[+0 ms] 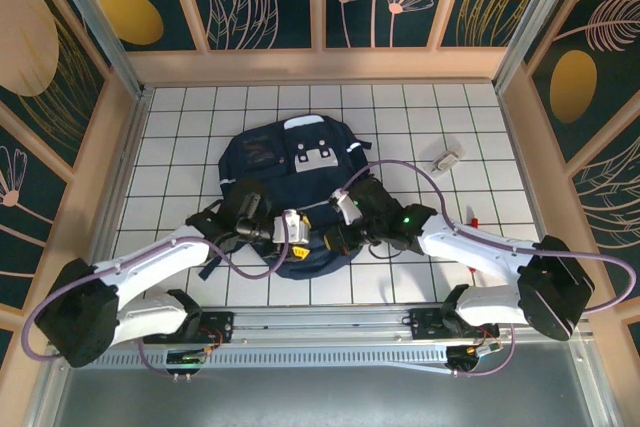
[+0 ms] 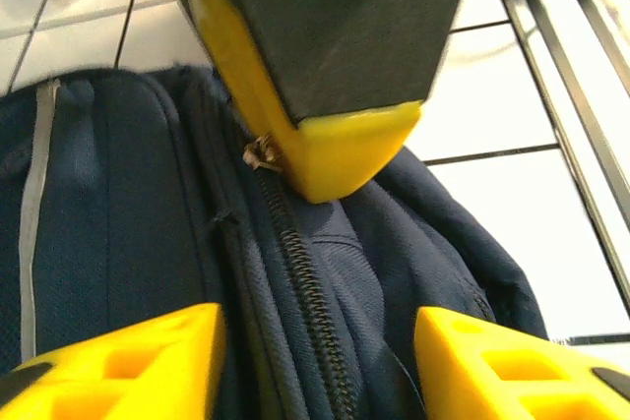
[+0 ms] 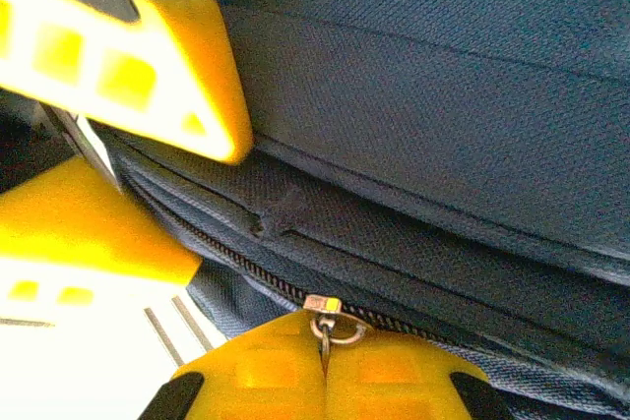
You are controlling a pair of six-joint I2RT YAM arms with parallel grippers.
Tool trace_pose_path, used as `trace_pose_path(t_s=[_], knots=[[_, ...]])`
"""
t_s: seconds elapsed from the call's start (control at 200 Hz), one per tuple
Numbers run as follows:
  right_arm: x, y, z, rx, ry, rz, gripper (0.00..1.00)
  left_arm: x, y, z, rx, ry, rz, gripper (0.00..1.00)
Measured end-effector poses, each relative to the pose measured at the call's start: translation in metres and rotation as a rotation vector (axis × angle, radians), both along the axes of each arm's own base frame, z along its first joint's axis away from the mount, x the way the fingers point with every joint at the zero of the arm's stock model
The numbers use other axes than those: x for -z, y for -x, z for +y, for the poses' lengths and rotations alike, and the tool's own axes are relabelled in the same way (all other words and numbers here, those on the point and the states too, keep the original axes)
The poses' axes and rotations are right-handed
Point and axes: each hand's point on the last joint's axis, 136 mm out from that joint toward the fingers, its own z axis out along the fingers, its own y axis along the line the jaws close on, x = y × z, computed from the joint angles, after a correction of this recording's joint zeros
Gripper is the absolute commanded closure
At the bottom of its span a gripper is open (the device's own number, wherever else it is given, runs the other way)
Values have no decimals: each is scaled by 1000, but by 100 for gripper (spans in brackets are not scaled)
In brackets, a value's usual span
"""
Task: Pack the student bag
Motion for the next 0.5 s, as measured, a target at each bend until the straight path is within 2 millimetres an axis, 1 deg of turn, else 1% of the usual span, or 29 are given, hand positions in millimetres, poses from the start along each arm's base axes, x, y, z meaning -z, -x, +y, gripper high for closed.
trace_pose_path(t_s=[0.03, 0.135, 0.22, 0.285, 0.35, 0.44, 0.5], knots=[[0, 0, 0, 0, 0, 0, 100, 3, -2, -1, -3, -12, -9, 71], [0, -1, -5, 12, 1, -1, 100, 8, -9, -2, -26, -36, -39, 100], [-2, -3, -11, 27, 5, -2, 100, 6, -13, -2, -34, -40, -79, 100], [-3, -11, -19, 58, 14, -5, 100, 2, -14, -1, -38, -40, -104, 100], [-4, -23, -33, 117, 30, -10, 100, -4, -15, 2, -43, -44, -137, 100], [-5, -45, -59, 211, 51, -23, 100, -13, -14, 9, -53, -40, -193, 100], [-6, -55, -69, 242, 51, -30, 100, -21, -14, 12, -57, -30, -232, 100]])
